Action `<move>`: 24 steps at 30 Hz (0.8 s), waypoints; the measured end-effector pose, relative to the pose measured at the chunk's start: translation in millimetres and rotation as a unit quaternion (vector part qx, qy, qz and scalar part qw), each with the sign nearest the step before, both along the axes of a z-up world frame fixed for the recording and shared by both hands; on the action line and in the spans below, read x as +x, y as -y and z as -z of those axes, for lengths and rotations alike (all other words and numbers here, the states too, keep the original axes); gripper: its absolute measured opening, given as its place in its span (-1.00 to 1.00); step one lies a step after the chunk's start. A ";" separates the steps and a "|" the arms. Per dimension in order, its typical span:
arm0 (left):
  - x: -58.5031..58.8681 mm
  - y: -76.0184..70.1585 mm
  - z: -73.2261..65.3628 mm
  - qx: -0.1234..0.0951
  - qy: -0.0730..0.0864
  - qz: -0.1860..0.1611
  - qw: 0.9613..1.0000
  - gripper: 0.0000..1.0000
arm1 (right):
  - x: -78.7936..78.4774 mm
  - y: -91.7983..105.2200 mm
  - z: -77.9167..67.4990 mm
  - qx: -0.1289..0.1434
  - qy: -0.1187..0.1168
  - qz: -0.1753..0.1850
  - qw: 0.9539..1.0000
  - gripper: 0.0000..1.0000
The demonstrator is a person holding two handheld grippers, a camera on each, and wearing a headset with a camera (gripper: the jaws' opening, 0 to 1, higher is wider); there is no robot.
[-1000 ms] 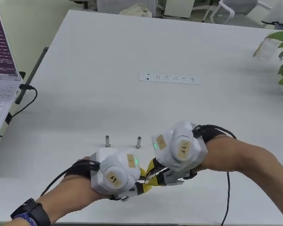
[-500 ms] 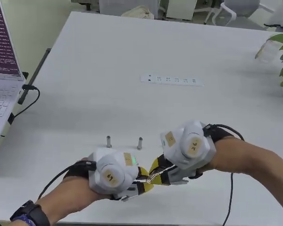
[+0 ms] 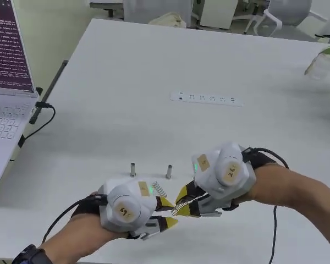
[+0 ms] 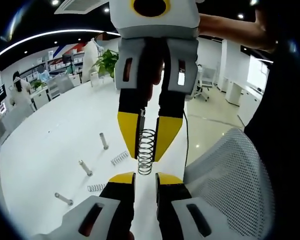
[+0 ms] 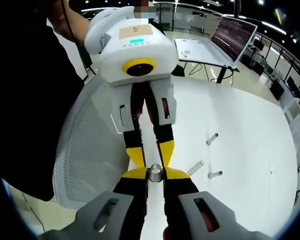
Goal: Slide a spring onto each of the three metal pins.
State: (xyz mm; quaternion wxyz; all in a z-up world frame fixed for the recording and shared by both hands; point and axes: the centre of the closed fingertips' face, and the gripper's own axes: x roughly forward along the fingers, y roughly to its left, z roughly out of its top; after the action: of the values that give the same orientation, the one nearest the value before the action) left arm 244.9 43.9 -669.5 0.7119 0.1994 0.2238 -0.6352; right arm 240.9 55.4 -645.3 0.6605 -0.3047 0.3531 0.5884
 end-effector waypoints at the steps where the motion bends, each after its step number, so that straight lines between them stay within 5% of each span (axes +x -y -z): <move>1: 2.2 -3.9 0.7 -0.001 -0.003 -0.008 1.000 -0.79 | 3.4 -0.9 -0.1 0.001 0.001 0.001 1.000 -0.84; 16: 28.1 -55.7 2.3 -0.030 -0.023 -0.120 0.992 -0.59 | 31.1 -4.4 5.9 -0.011 0.003 0.002 1.000 -0.84; 24: 35.6 -73.3 1.7 -0.036 -0.024 -0.151 0.988 -0.51 | 49.6 -4.5 7.3 -0.018 0.009 0.003 1.000 -0.83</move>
State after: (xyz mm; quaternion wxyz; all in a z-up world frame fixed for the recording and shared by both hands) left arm 280.5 117.3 -671.2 0.8004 0.1223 0.2458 -0.5329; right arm 290.5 59.9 -652.6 0.6598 -0.3206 0.3583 0.5775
